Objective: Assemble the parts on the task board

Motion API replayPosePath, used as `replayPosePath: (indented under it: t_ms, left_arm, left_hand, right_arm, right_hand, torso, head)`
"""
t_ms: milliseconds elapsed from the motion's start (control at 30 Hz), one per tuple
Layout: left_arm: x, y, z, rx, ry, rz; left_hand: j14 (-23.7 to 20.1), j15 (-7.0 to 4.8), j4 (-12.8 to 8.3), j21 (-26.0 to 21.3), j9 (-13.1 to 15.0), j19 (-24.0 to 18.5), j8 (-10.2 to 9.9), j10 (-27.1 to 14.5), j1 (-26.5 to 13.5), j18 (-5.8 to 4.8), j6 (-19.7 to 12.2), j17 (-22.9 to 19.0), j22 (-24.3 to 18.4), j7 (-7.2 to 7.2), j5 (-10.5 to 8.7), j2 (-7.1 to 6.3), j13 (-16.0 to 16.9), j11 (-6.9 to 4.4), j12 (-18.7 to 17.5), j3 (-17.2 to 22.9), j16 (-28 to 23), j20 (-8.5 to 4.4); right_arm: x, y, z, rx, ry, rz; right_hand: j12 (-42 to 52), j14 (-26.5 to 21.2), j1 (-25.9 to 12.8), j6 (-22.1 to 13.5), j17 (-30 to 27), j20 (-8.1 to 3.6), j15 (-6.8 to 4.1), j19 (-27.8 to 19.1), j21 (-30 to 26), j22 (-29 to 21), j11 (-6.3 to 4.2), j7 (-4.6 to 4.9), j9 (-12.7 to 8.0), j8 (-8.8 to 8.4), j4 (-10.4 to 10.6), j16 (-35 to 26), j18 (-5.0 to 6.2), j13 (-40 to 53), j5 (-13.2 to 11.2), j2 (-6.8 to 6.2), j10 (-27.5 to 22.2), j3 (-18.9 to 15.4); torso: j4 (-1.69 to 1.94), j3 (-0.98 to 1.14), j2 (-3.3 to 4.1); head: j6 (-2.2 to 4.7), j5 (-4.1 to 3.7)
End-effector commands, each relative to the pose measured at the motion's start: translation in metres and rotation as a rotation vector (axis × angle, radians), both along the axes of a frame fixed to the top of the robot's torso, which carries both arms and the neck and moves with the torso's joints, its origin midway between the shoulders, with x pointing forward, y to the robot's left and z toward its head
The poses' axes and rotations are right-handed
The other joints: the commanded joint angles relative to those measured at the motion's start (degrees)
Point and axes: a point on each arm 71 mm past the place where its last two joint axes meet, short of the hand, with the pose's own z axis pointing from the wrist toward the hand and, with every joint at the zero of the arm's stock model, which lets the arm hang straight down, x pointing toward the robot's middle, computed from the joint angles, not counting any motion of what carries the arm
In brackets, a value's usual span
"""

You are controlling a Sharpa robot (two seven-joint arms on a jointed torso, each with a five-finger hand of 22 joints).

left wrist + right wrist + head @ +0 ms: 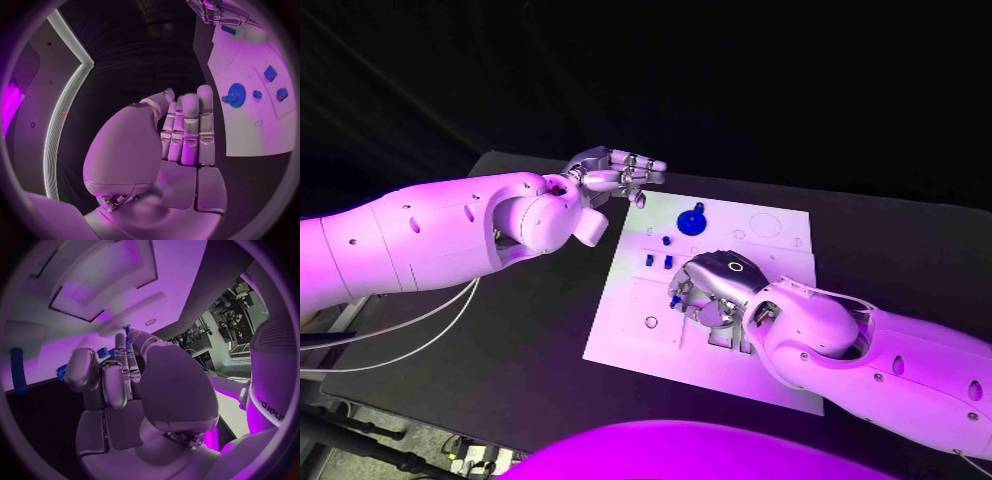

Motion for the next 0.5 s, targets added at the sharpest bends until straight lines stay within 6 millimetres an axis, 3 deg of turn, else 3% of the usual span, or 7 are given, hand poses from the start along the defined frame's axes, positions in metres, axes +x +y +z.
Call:
replayPosePath:
  t_ms: [33, 500]
  left_arm:
    - [-0.0004, -0.0028, 0.0011, -0.006, -0.003, -0.02]
    - [-0.0003, -0.0029, 0.001, -0.007, -0.002, -0.023]
  left_hand:
    - [-0.34, -0.04, -0.24, -0.15, -0.05, -0.25, -0.17, -0.47, 0.22, 0.69, -0.27, -0.05, -0.05, 0.28, 0.0, 0.2, 0.05, -0.1, 0.26, -0.01, -0.19, 0.04]
    - [-0.34, -0.04, -0.24, -0.15, -0.05, -0.25, -0.17, -0.47, 0.22, 0.69, -0.27, -0.05, -0.05, 0.28, 0.0, 0.2, 0.05, -0.1, 0.26, -0.01, -0.19, 0.04]
  right_arm:
    - [-0.0009, 0.001, -0.002, -0.031, -0.003, 0.012]
    - [-0.0018, 0.002, -0.0027, -0.044, 0.001, 0.016]
  right_hand:
    - [-0.25, 2.61, -0.36, 0.06, 0.09, 0.13, -0.51, 0.45, 0.4, 1.24, 0.14, 0.01, 0.05, 0.08, 0.09, 0.21, -0.46, -0.08, 0.37, 0.2, 0.18, 0.35]
    - [-0.25, 2.61, -0.36, 0.06, 0.09, 0.13, -0.51, 0.45, 0.4, 1.24, 0.14, 0.01, 0.05, 0.08, 0.09, 0.21, -0.46, -0.08, 0.37, 0.2, 0.18, 0.35]
  torso:
    - [0.01, 0.02, -0.01]
    - [0.01, 0.0, 0.02]
  head:
    - [-0.08, 0.03]
    - [-0.25, 0.12]
